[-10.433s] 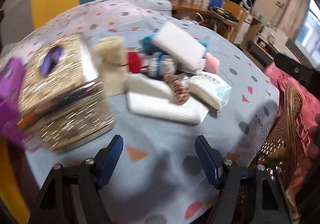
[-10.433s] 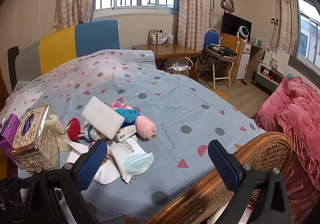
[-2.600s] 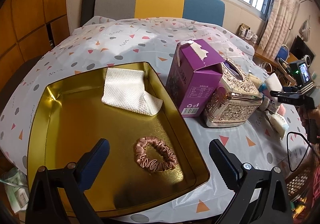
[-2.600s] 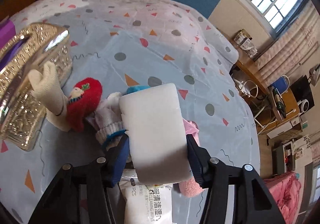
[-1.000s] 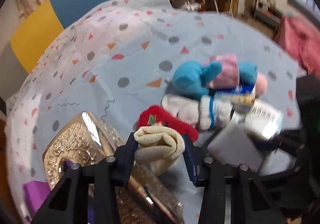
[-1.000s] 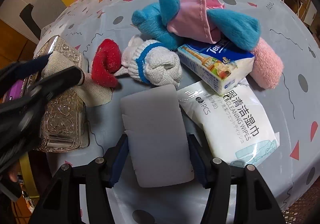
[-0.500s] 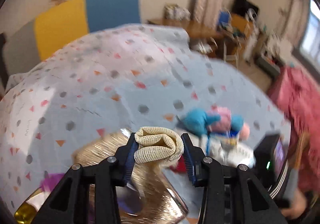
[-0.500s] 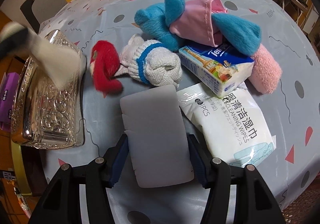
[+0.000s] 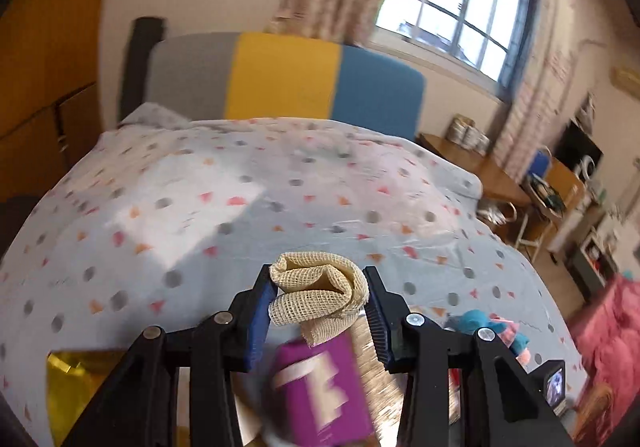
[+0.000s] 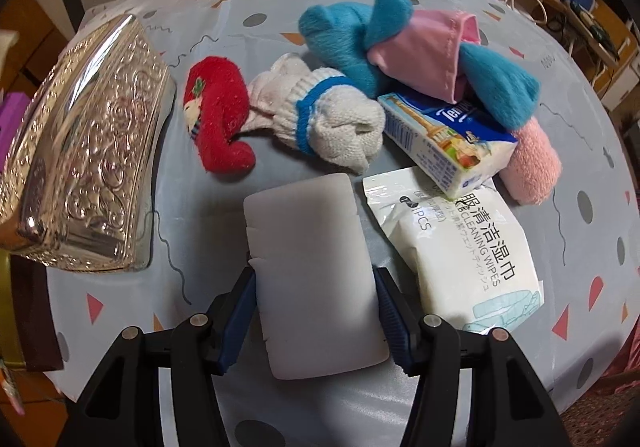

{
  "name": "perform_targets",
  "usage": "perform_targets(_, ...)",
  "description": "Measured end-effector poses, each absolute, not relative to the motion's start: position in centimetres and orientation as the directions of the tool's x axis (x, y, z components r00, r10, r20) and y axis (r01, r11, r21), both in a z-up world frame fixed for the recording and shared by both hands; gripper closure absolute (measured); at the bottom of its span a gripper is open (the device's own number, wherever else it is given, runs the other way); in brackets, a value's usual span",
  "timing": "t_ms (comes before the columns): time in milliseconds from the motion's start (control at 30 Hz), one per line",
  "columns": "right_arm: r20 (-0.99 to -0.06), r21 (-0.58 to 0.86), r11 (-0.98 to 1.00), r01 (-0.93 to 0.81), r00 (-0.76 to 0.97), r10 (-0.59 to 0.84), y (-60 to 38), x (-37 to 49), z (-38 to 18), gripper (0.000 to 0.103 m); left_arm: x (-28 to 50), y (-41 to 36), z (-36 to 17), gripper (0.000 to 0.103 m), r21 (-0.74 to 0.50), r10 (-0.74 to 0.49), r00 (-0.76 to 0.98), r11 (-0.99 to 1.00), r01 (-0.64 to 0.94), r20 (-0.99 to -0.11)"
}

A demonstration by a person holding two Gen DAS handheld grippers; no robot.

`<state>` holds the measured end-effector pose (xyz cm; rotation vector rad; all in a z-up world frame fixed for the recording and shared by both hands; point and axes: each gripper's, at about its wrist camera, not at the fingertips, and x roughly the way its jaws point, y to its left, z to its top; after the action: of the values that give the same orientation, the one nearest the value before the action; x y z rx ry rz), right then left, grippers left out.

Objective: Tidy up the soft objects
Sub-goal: 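Carry the beige knit cloth into the gold tray and open the left tool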

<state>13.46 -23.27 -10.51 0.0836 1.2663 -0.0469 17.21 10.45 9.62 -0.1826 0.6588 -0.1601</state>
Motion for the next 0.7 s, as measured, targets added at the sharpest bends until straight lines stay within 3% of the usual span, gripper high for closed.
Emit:
perform_targets(367, -0.952, -0.021, 0.998, 0.058, 0.304, -0.037, -20.0, 11.9, -11.0, 0.044, 8.0, 20.5, 2.8, 0.06, -0.284, -0.121, 0.74, 0.954, -0.098, -0.661)
perform_targets(700, -0.948, -0.04, 0.998, 0.056, 0.314, -0.056, -18.5, 10.5, -11.3, 0.044, 5.3, 20.9, -3.6, 0.059, -0.454, -0.323, 0.597, 0.888, -0.078, -0.734)
